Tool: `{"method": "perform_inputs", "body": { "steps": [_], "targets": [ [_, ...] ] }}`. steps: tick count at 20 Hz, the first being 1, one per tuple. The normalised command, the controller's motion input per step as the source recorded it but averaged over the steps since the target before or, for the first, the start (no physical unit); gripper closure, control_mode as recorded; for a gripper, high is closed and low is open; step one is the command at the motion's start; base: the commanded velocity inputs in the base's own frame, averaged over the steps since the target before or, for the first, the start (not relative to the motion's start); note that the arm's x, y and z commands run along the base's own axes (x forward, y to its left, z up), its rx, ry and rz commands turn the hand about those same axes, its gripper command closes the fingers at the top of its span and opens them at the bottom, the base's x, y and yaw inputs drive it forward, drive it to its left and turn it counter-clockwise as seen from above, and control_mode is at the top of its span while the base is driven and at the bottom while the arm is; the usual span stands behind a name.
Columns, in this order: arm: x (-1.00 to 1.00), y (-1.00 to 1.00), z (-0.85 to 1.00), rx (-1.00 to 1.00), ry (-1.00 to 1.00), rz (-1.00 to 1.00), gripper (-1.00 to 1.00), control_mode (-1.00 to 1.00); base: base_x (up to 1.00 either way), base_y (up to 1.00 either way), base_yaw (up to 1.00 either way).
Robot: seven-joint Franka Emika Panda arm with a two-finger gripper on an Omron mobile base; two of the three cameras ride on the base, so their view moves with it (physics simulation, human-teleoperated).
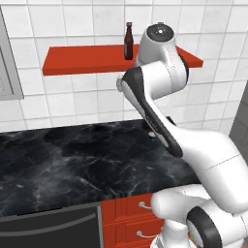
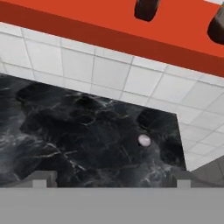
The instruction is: Pick the ketchup and ketchup from the counter and place them in the cabinet.
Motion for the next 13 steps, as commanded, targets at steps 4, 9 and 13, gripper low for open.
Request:
{"method": "perform_inputs", "body": {
  "steps": [4,9,13],
  "targets": [
    [-0.77,-0.28,-1.00,0.00,0.00,0.00,-1.00,-1.00,0.00,0.00,0.00],
    [-0.49,-0.38,-1.00,0.00,0.04,0.00,-1.00,-1.00,0.00,0.00,0.00],
    [-0.19,-0.47,-1.00,0.00,0.08,0.00,-1.00,-1.00,0.00,0.00,0.00]
  ]
}}
